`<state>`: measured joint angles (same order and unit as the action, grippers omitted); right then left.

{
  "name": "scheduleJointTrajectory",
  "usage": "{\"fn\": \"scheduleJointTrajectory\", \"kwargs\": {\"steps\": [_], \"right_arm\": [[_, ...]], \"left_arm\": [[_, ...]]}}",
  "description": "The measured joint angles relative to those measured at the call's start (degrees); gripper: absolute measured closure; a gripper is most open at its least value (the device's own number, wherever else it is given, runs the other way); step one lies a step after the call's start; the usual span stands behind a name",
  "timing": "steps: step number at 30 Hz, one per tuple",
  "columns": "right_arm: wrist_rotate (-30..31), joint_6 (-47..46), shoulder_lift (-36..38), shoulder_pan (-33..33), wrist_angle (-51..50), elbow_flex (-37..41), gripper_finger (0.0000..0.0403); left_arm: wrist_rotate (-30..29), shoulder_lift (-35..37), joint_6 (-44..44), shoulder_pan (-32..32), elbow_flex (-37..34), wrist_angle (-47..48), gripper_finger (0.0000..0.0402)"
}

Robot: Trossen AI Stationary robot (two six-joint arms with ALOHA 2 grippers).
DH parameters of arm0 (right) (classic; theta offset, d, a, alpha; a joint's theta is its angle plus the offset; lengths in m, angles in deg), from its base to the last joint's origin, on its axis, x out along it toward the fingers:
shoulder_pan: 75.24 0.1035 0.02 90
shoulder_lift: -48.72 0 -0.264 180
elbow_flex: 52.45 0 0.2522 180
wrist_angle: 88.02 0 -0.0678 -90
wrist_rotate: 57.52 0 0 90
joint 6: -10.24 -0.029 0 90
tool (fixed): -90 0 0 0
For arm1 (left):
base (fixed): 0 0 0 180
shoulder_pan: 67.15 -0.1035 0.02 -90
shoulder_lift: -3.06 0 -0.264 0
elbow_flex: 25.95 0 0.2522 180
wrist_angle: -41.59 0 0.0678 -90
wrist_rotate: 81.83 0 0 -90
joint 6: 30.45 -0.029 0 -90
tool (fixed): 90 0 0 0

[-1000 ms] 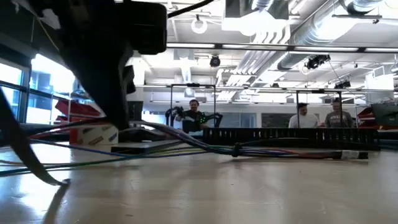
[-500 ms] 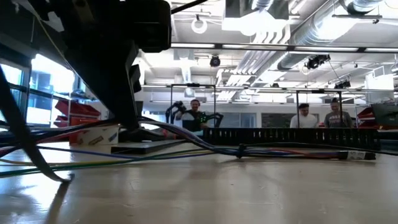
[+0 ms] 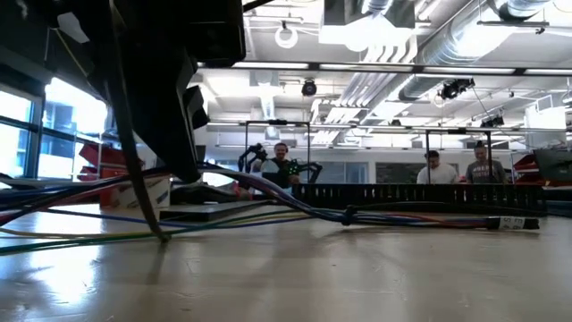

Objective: Ziptie cables
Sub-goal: Wrap the black zip tie on the cables

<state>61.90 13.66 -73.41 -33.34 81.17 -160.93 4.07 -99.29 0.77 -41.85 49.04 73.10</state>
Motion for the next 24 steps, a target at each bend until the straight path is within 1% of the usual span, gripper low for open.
{"fn": "scheduleJointTrajectory", "kwargs": {"steps": [2,6,9,13,15,17,21,24], "right_arm": [[-1.66,0.00,0.27,-1.10,-0.63,0.00,0.0403],[-7.41,-0.07,0.33,-3.86,-1.41,0.00,0.0403],[-12.09,-2.26,0.33,-6.04,-1.97,0.00,0.0403],[-16.60,-3.26,-0.47,-7.89,-1.43,0.00,0.0403],[-17.96,-3.55,-0.90,-8.44,-1.55,0.00,0.0403],[-19.04,-3.65,-0.91,-8.67,-1.52,0.00,0.0403],[-18.79,-3.56,-0.87,-8.67,-1.45,0.00,0.0403],[-18.78,-3.61,-0.89,-8.75,-1.23,0.00,0.0403]], "left_arm": [[0.00,0.08,-0.12,-0.04,0.02,-0.07,0.0402],[-0.36,0.09,-0.44,-0.05,0.02,-0.07,0.0401],[-0.94,0.09,-0.44,0.56,0.04,-0.10,0.0401],[-1.27,0.09,-0.17,1.74,0.04,0.11,0.0401],[-1.90,0.10,-0.02,2.51,-0.22,-0.65,0.0401],[-3.86,0.12,0.09,3.40,-0.35,-0.67,0.0401],[-7.57,0.09,0.53,4.93,-0.37,-0.66,0.0400],[-8.13,0.07,0.77,5.56,-0.39,-0.62,0.0384]]}}
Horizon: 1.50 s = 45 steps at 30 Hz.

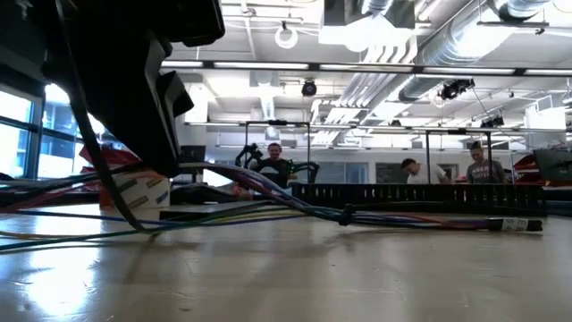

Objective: Ziptie cables
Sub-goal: Wrap the black zip tie on the cables

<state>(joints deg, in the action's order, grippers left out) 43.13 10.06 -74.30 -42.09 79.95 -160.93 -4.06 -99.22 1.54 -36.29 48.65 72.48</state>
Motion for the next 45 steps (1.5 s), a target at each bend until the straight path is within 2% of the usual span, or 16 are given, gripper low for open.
{"fn": "scheduleJointTrajectory", "kwargs": {"steps": [2,6,10,12,18,23,28,31,37,40,45], "right_arm": [[-0.38,0.25,0.01,-0.19,2.98,1.10,0.0403],[-2.30,1.03,0.02,-1.31,18.03,9.67,0.0403],[5.01,-3.99,0.00,-3.07,26.77,17.48,0.0403],[6.17,-6.30,-0.01,-4.34,28.13,20.34,0.0403],[4.16,-10.56,-0.08,-7.79,30.10,24.06,0.0403],[4.08,-11.54,-0.58,-10.07,30.35,24.76,0.0403],[2.64,-12.44,-3.45,-11.56,34.34,24.74,0.0403],[0.16,-14.61,-4.81,-12.56,36.28,24.10,0.0403],[-0.50,-15.05,-5.03,-13.00,36.57,21.83,0.0403],[-3.29,-15.12,-5.03,-12.99,36.52,20.27,0.0403],[-6.72,-16.54,-5.03,-13.42,36.13,17.59,0.0403]], "left_arm": [[-0.39,0.00,-0.09,0.12,0.00,-0.15,0.0365],[-0.03,-0.02,-0.10,-0.08,0.00,0.98,0.0309],[0.25,1.57,1.31,-0.43,-0.16,8.86,0.0252],[-0.89,4.10,2.30,-0.47,-0.16,12.24,0.0234],[-9.22,13.20,2.57,1.68,-0.16,16.21,0.0218],[-19.65,15.10,6.38,7.89,-0.09,16.14,0.0218],[-26.64,11.38,13.76,14.71,-0.09,16.19,0.0218],[-32.31,7.96,19.30,18.32,-0.09,17.33,0.0218],[-45.01,1.45,29.85,24.60,-0.11,18.76,0.0218],[-50.45,-2.18,35.84,27.05,-0.11,18.65,0.0218],[-54.72,-10.94,42.73,28.61,-0.11,12.86,0.0218]]}}
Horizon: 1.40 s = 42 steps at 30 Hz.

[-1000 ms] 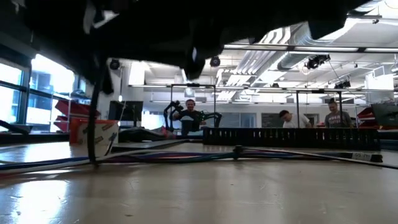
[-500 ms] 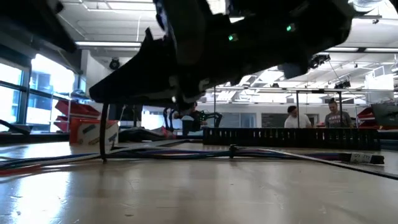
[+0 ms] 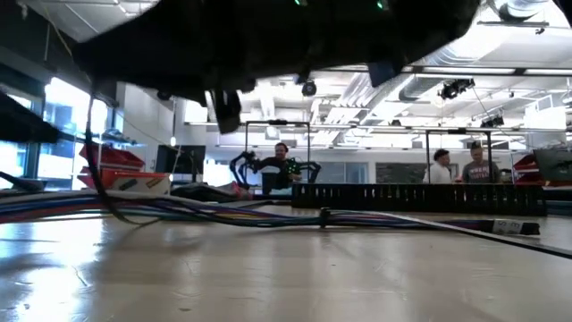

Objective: Ziptie cables
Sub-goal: Wrap the black zip tie on the cables

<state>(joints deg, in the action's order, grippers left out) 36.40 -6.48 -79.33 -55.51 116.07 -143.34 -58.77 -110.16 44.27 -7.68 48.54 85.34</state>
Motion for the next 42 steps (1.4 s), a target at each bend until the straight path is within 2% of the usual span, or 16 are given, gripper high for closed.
{"fn": "scheduleJointTrajectory", "kwargs": {"steps": [4,9,16,20,23,30,37,42], "right_arm": [[-2.06,-1.46,0.04,-0.64,-5.57,-2.32,0.0403],[-2.32,-1.76,0.00,-0.48,-13.54,-3.65,0.0403],[-0.44,-2.49,0.02,-0.14,-14.82,-3.71,0.0403],[0.14,-2.71,0.02,-0.20,-14.98,-3.71,0.0403],[0.14,-2.76,0.02,-0.03,-14.85,-3.71,0.0403],[0.29,-2.57,0.02,0.19,-14.56,-3.71,0.0403],[0.84,-2.34,0.02,0.17,-14.47,-3.71,0.0403],[0.99,-2.32,0.02,0.24,-14.52,-3.71,0.0403]], "left_arm": [[-6.84,-5.83,3.76,0.17,0.00,-5.33,0.0218],[-10.30,-7.85,7.35,-0.38,-0.02,-5.98,0.0218],[-8.61,-7.92,6.54,-2.86,-0.02,-6.26,0.0218],[-9.95,-7.92,3.83,-3.18,-0.02,-7.28,0.0225],[-10.23,-7.92,2.99,-3.23,-0.02,-7.89,0.0245],[-11.21,-7.92,2.42,-4.10,-0.02,-8.76,0.0321],[-10.39,-7.92,-3.66,-5.34,-0.02,-12.63,0.0390],[-10.69,-7.90,-4.03,-5.04,-0.02,-13.31,0.0400]]}}
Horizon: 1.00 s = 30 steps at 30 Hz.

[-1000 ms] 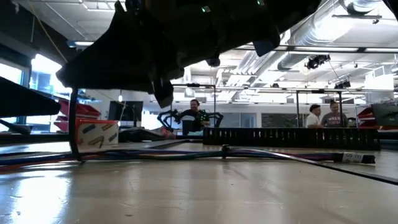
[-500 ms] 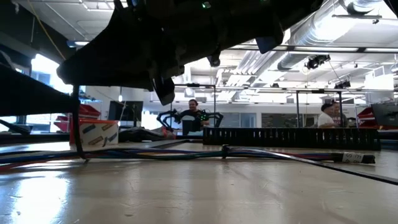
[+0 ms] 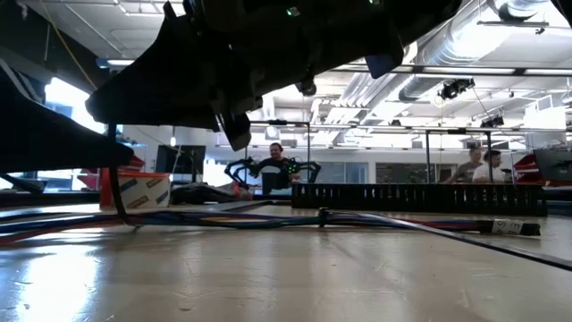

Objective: Ziptie cables
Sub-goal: Wrap the black zip tie on the cables

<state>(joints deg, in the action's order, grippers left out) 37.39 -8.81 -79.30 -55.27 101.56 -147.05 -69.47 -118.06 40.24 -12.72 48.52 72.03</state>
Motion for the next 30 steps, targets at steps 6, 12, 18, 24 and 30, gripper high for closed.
{"fn": "scheduleJointTrajectory", "kwargs": {"steps": [6,12,18,24,30], "right_arm": [[0.91,-0.19,0.13,0.26,0.08,0.00,0.0400],[1.83,-0.52,0.13,0.29,-1.11,0.02,0.0333],[-4.98,1.10,3.30,-1.15,-3.86,0.00,0.0218],[-9.46,6.38,6.75,-1.96,-4.20,-0.15,0.0157],[-9.51,7.30,3.07,-1.96,3.72,-0.09,0.0176]], "left_arm": [[-5.52,0.00,4.44,2.60,0.00,1.12,0.0401],[-5.63,0.00,10.15,2.81,0.00,4.61,0.0401],[-5.19,0.02,11.13,3.12,0.00,4.79,0.0401],[-6.68,0.02,16.46,5.48,0.00,7.66,0.0401],[-7.00,-1.29,23.41,7.51,0.02,10.70,0.0401]]}}
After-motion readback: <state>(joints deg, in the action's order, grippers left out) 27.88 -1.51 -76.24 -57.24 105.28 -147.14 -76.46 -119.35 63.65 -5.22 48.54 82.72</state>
